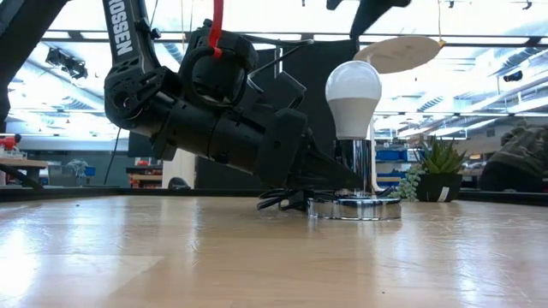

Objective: Screw lightbulb
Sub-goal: Insert the lightbulb into the lamp

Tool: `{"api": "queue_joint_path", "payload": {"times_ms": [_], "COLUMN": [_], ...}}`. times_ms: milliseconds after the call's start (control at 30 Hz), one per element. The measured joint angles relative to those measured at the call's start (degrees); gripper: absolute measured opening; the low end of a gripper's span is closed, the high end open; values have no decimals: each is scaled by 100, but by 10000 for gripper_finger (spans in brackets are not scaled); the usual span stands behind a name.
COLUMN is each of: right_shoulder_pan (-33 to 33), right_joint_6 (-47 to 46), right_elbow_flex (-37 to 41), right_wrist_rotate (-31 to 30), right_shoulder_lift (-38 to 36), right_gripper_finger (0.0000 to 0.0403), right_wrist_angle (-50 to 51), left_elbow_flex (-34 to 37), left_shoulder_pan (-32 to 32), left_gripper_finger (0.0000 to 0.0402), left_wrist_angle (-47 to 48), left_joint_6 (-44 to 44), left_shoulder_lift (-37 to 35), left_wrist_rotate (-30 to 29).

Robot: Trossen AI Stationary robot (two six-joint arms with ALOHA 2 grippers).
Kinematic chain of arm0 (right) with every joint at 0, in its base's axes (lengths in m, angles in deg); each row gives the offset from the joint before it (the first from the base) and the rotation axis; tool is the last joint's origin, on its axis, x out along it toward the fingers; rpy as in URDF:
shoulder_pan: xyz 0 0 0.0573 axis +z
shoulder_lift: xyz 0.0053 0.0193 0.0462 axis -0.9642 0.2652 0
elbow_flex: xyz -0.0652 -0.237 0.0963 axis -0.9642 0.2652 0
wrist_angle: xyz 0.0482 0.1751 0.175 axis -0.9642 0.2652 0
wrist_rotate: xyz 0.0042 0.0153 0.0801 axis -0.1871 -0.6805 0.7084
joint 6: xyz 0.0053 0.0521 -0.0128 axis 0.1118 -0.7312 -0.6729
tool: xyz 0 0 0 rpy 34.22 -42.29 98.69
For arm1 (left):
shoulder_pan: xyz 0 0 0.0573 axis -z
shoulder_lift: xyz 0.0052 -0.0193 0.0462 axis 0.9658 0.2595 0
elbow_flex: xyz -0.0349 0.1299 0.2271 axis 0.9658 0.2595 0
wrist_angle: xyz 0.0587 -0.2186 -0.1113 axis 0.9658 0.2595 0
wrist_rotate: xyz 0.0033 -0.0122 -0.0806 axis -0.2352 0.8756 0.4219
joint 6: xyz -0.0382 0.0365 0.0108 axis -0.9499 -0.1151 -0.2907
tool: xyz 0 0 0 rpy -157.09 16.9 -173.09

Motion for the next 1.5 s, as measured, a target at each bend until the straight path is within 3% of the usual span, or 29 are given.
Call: {"api": "queue_joint_path", "payload": {"times_ms": [233,433,867,1200,1500], "right_shoulder_pan": [0,85,329,304,387], "right_joint_6": [410,1137,4415,4635,6503], "right_elbow_flex": [-1362,-1711,-1726,-1644,-1052], "right_wrist_rotate": [-131,-132,454,928,788], "right_shoulder_lift": [635,954,999,1018,1043], "right_gripper_finger": [346,346,346,361,392], "right_wrist_angle": [778,931,1304,1452,1390], "left_elbow_flex": [0,0,-5,-4,0], "left_shoulder_pan": [2,2,2,4,-11], "left_gripper_finger": [190,190,190,190,190], "left_wrist_angle": [17,25,70,78,75], "left_joint_6": [-8,-2,290,149,125], "left_shoulder_lift": [0,0,0,0,0], "left_wrist_rotate": [8,53,468,559,759]}}
